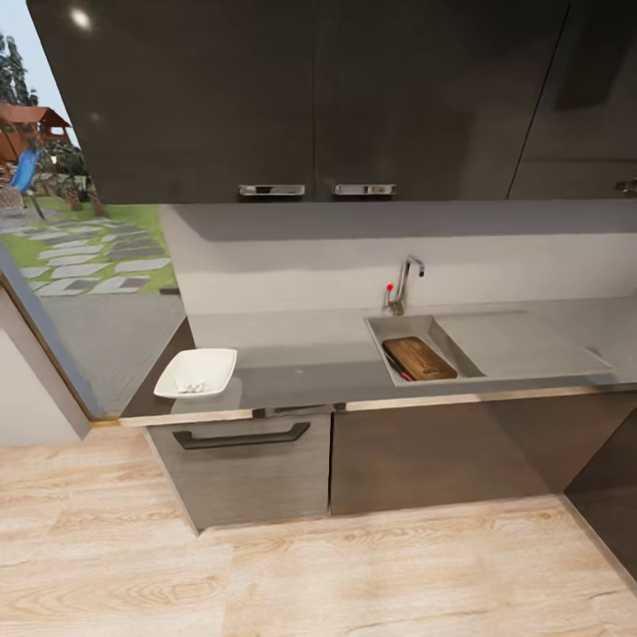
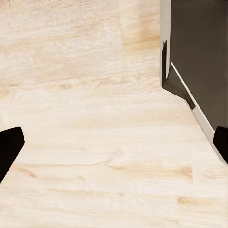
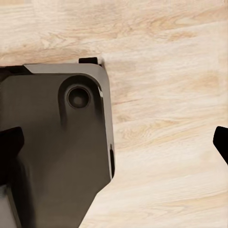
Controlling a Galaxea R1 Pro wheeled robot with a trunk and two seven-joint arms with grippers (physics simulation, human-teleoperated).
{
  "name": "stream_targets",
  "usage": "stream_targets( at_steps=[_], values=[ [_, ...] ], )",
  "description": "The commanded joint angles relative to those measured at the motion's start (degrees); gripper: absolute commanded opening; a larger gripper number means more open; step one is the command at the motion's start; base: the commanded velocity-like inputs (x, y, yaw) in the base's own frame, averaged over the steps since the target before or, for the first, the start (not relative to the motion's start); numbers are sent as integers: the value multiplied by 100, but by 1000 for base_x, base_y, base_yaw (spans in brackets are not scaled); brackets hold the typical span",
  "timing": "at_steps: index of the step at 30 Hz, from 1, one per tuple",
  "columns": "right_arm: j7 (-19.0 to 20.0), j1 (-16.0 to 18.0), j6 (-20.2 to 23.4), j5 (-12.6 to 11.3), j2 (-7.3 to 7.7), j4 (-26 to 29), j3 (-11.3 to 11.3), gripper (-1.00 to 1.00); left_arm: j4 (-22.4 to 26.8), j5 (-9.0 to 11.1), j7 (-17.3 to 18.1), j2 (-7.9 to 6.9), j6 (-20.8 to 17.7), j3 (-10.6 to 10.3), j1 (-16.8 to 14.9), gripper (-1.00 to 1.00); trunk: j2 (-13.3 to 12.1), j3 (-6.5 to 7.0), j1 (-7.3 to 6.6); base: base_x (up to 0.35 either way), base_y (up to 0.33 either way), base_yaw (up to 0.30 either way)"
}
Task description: In the kitchen, take the Vidalia onion out of the sink, dice it on the chopping board with the paring knife, put the diced onion into the bowl on the countertop, then place both the paring knife and the chopping board into the sink.
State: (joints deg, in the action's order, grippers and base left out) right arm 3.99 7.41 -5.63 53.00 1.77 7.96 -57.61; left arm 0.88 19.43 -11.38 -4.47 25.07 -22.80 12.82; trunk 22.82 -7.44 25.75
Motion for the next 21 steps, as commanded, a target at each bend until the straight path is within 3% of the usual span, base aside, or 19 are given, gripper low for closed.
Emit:
stream_targets(
  at_steps=[1, 21],
  values=[
    [31, 2, -17, 32, -1, 4, -47, 100, 9, 26, -31, -1, 7, -49, 2, 100, 10, -1, 3, 0, 0, 0],
    [31, 0, -19, 29, -1, 4, -49, 100, 9, 26, -31, -1, 6, -49, 2, 100, 10, 181, 3, 0, 0, 0]
  ],
)
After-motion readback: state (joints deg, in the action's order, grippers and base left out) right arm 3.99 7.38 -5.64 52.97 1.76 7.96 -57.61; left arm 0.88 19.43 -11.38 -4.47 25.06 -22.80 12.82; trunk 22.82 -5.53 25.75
